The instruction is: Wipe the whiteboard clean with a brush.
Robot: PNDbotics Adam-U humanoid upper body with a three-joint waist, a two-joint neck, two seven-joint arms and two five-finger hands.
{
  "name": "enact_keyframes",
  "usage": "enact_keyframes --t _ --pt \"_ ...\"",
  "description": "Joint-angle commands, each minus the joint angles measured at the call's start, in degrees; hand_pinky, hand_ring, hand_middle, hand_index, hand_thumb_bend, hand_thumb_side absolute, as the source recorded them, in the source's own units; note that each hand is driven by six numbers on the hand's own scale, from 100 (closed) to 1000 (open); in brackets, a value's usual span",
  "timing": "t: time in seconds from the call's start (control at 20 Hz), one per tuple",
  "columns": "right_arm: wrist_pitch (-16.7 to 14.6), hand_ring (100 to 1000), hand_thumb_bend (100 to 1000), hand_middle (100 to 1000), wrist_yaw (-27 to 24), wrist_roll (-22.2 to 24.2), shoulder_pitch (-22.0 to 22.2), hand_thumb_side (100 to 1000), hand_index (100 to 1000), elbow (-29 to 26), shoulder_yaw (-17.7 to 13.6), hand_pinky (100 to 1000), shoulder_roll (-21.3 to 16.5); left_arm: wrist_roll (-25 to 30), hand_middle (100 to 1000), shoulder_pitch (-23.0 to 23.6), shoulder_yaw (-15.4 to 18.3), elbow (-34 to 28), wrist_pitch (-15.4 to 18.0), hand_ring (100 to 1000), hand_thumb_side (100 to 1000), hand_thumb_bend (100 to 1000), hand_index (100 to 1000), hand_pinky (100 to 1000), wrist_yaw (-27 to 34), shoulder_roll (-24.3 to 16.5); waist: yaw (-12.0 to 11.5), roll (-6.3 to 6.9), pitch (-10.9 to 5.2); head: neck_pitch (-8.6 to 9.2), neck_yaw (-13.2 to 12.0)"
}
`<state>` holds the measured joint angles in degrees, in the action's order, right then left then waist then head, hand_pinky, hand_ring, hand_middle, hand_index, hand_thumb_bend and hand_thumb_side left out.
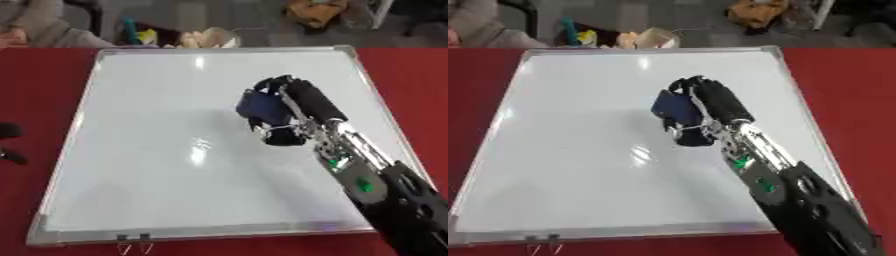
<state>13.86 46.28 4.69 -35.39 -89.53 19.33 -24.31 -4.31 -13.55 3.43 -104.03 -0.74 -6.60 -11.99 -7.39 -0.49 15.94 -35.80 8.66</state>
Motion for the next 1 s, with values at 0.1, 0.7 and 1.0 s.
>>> enact_keyframes --t 0.1,0.7,1.0 --pt "0.7 464 124 491 0.5 -0.9 -1.8 195 801 0.9 -1.5 238 -1.6 0.2 545 -0.6 0.0 -1.1 0.1 688 956 244 604 414 0.1 -0.1 -0.3 0.16 -0.68 0.85 0.4" --pt "3.0 466 120 480 1.0 -5.3 -4.5 194 793 7.3 -4.8 240 -2.0 0.5 545 -1.2 -0.3 -1.0 0.3 687 952 243 604 414 0.1 -0.3 -1.8 0.65 -0.33 1.54 1.2" --pt "4.6 465 117 475 0.9 -9.2 -5.3 201 790 11.3 -6.9 239 -1.9 0.6 544 -1.6 -0.4 -1.0 0.4 687 950 244 604 415 0.2 -0.4 -2.5 0.73 -0.11 1.96 1.4"
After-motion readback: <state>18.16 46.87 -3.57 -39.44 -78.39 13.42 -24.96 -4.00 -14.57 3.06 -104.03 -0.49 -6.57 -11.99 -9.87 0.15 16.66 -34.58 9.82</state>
